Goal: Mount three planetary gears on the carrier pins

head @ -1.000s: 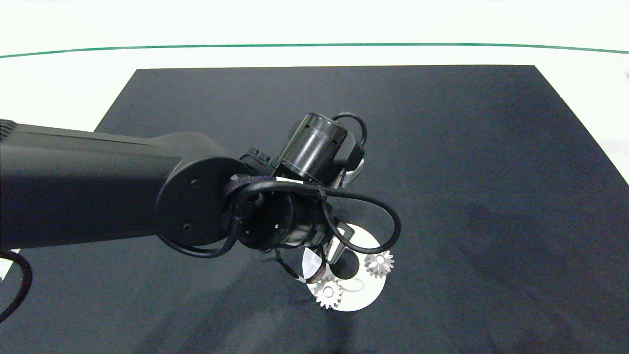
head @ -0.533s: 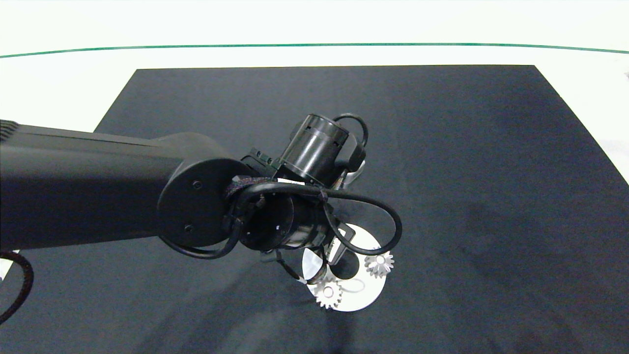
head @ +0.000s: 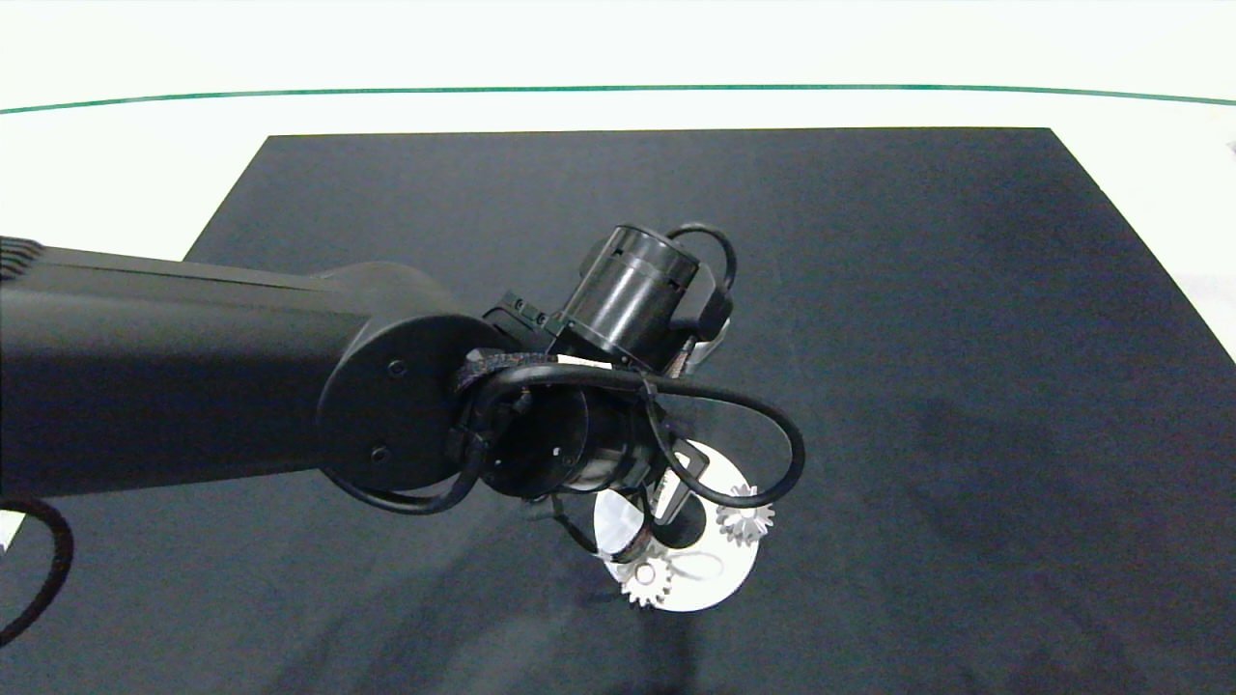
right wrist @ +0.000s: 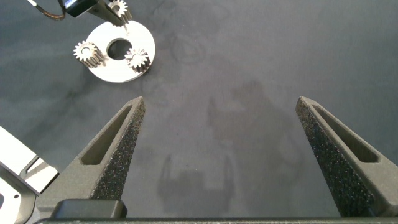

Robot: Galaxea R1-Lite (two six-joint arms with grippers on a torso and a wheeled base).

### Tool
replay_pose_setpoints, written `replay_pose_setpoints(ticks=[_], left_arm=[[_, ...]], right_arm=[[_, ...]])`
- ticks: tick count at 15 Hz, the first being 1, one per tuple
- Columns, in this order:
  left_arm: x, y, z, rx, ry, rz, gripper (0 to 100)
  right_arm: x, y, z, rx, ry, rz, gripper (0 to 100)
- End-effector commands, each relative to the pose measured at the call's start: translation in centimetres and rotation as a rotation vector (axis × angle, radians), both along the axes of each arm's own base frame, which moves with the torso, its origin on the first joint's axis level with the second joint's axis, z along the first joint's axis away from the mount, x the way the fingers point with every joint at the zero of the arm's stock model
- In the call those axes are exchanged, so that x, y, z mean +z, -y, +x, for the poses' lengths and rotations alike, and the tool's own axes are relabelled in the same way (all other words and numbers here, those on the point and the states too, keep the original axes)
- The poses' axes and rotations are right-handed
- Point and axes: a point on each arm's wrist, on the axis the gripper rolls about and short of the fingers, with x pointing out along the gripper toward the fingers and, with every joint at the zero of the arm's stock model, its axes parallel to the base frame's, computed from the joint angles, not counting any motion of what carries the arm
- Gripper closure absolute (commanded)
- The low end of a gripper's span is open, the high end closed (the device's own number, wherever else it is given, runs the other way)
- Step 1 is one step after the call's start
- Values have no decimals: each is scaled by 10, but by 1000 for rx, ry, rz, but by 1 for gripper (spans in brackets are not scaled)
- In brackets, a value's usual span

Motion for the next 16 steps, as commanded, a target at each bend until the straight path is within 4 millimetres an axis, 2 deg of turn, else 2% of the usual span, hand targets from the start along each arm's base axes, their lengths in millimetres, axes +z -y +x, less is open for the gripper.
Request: replay_pose_setpoints(ticks=[1,16], left_arm=[[-1,2,2,3,1,2,81],[-2,-5,6,49,17,26,81]], right_arm=[[0,1,-1,0,4,-1,0],[0,1,-1,0,5,0,0]])
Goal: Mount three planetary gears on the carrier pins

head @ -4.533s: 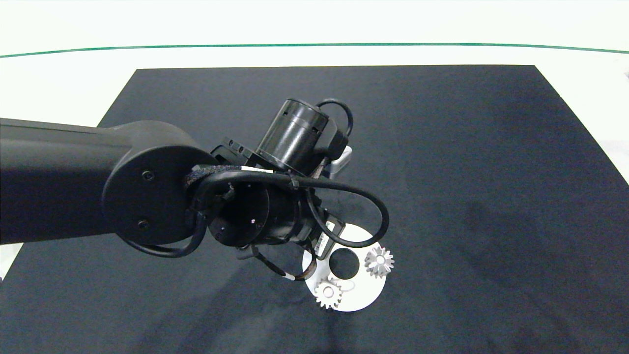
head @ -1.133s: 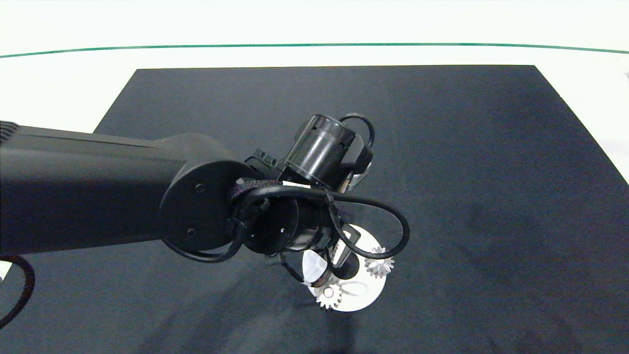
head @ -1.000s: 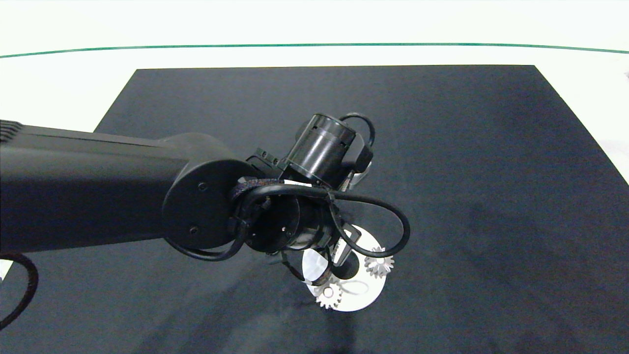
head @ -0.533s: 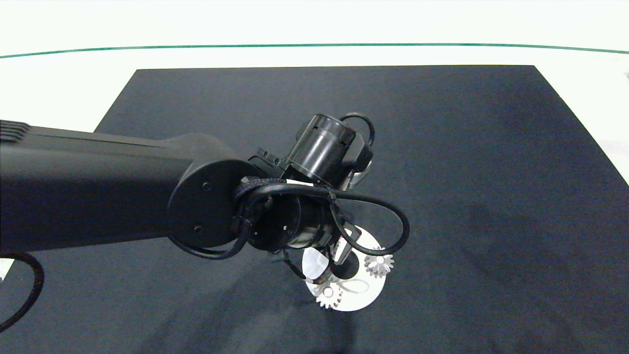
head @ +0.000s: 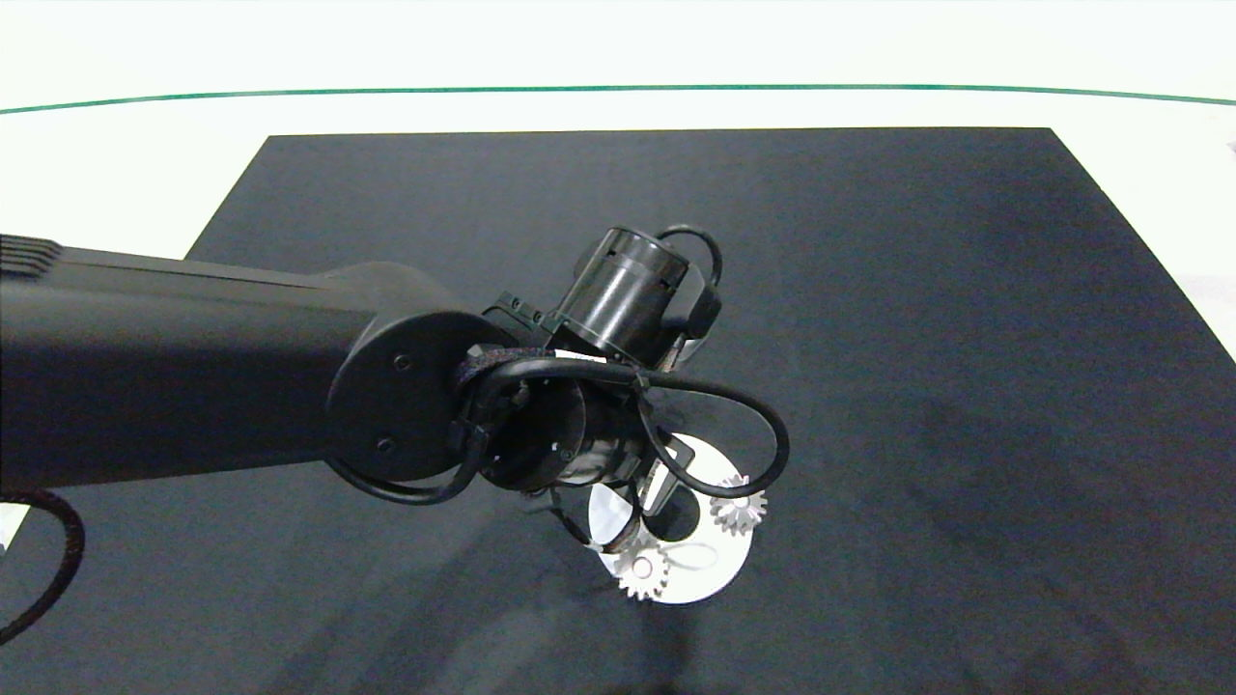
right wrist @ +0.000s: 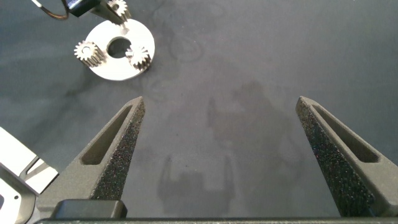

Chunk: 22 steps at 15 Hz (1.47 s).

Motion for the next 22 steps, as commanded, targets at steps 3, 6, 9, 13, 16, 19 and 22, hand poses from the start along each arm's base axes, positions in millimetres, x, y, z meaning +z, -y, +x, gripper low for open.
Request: replay_pose_setpoints(ticks=[3,6,9,13,16,19,22], left_arm=[[2,-1,-2,1,4,-1,81],[1,-2,-4,2,1,-3,81],[2,-2,-5,1,2,-3,0],[2,-3,-6,5,-2,-6,0],[16,-17,-14,22,21,-37,0],[39,-76,-42,156,112,-30,0],[52,-144,-79,313,250,-98,0]], right_arm=[[0,1,-1,1,2,-1,0],[0,1,-1,2,4,-3,0],[0,2,-2,6,11,-6,0],[0,1,-1,6,10,-7,0],[0,2,-2,-1,13,-8,0],[1,4,-4,-46,27,-6,0],[4,11,-3,-304,64,-36,0]])
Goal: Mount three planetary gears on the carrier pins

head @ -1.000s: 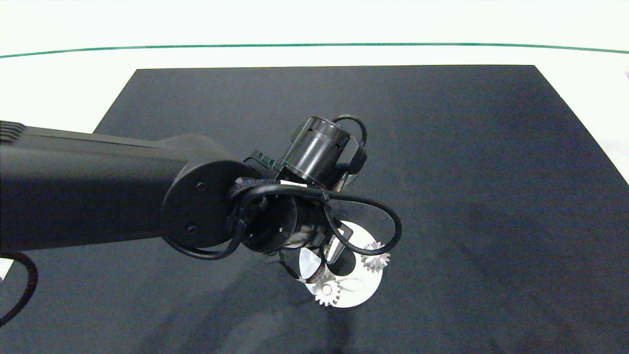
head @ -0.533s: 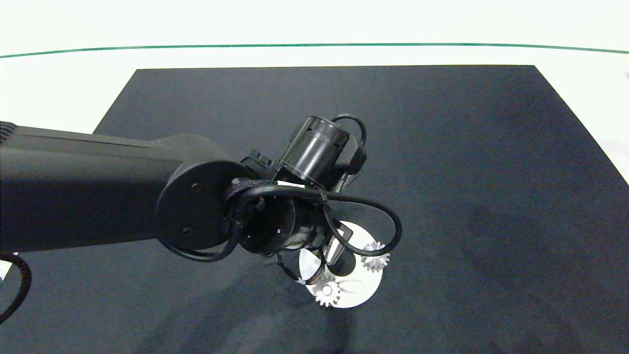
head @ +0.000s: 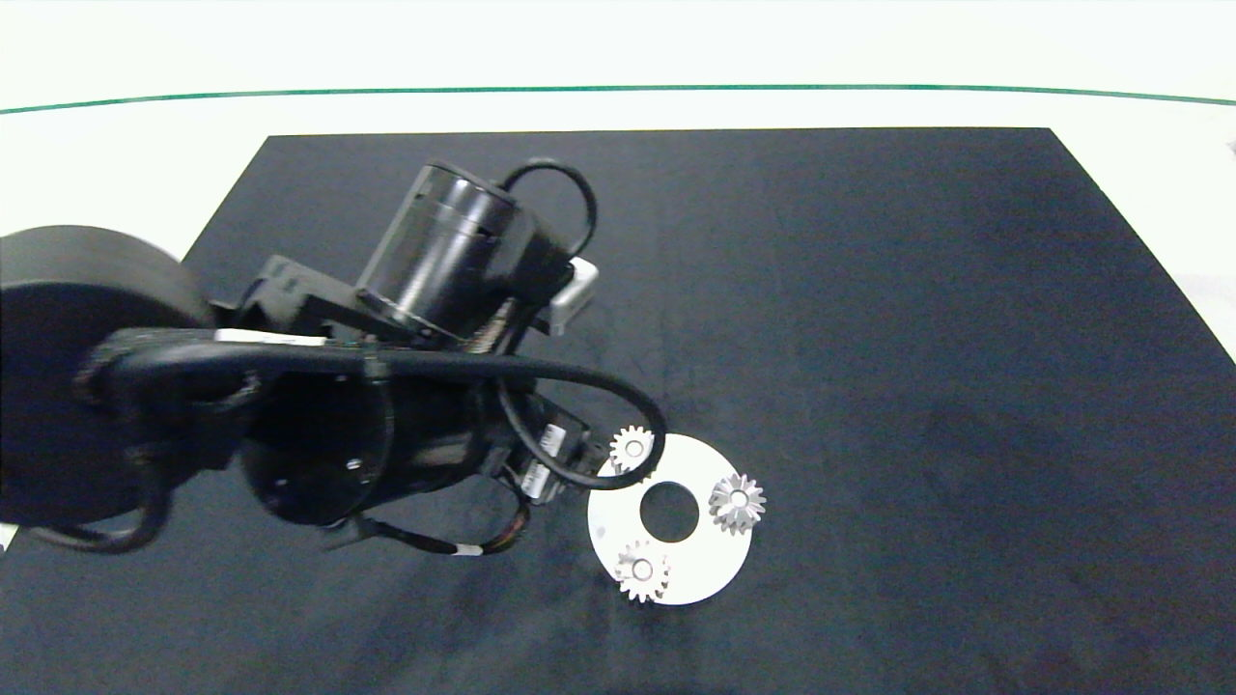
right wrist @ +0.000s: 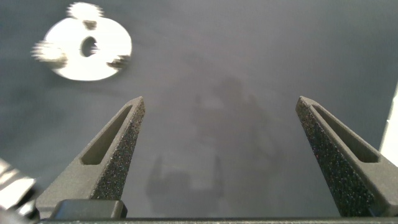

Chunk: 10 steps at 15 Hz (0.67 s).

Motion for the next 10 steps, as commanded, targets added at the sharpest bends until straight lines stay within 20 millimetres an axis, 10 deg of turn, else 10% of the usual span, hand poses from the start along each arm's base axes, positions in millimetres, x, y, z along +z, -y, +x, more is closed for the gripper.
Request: replay_pose_setpoints(ticks=[1,6,10], left_arm=[[23,-99,-49,216,205,-120,0],[27,-188,-122,584,527,-174,0],[-3,-217,-223,791,772,-22,0]], right_arm=[[2,10,-4,-298,44,-17,0],[-49,30,-42,-770,107,-28,0],[-80,24,-71,-1035,300,74,0]])
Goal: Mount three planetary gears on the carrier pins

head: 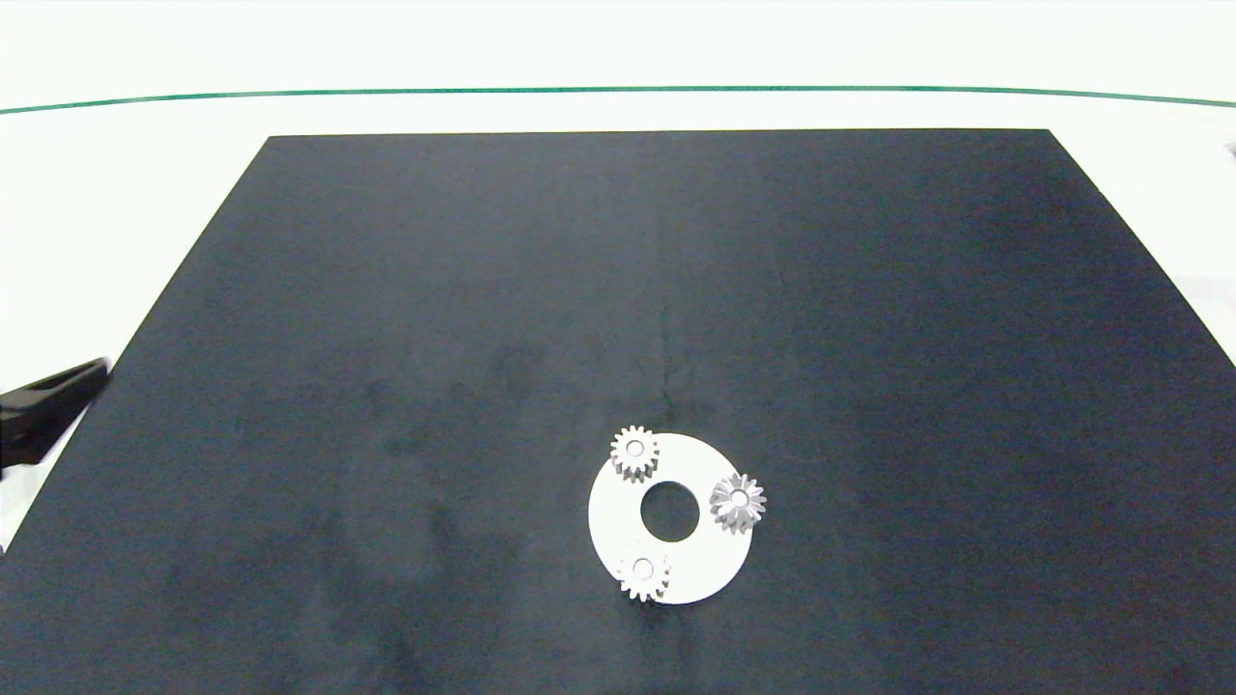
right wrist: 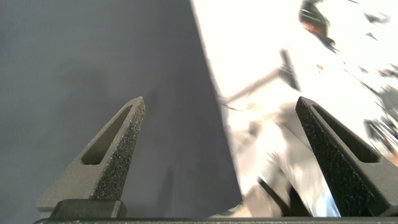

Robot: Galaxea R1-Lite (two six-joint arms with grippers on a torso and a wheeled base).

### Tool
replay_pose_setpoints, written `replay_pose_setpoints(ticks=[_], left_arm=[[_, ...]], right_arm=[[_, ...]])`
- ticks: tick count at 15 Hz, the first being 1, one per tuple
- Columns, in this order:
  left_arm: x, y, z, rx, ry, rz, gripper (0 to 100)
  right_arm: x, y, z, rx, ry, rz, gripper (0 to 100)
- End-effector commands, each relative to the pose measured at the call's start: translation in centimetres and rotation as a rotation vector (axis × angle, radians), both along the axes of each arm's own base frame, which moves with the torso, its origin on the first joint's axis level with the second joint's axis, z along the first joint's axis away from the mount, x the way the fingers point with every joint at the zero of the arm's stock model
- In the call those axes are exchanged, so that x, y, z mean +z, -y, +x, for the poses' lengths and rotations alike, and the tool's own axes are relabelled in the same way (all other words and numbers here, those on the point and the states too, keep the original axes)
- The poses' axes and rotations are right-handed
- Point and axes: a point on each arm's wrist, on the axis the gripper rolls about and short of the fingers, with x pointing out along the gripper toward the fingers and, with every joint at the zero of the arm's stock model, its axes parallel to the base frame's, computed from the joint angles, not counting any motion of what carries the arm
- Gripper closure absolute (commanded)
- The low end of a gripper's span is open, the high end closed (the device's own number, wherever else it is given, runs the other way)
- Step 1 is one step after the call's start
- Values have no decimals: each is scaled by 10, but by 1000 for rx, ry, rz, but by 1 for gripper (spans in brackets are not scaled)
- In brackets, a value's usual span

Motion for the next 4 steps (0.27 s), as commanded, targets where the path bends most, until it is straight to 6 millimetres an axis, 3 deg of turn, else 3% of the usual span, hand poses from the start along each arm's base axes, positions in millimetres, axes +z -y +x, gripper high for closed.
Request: replay_pose_setpoints(ticks=[1,4], left_arm=[[-38,-29,-122,341,272,104,0],[-73,-27,-134,361,296,54,0]], right_arm=[[-39,-5,-37,-223,241,25,0],[-54,-5,-48,-190,420,38,0]])
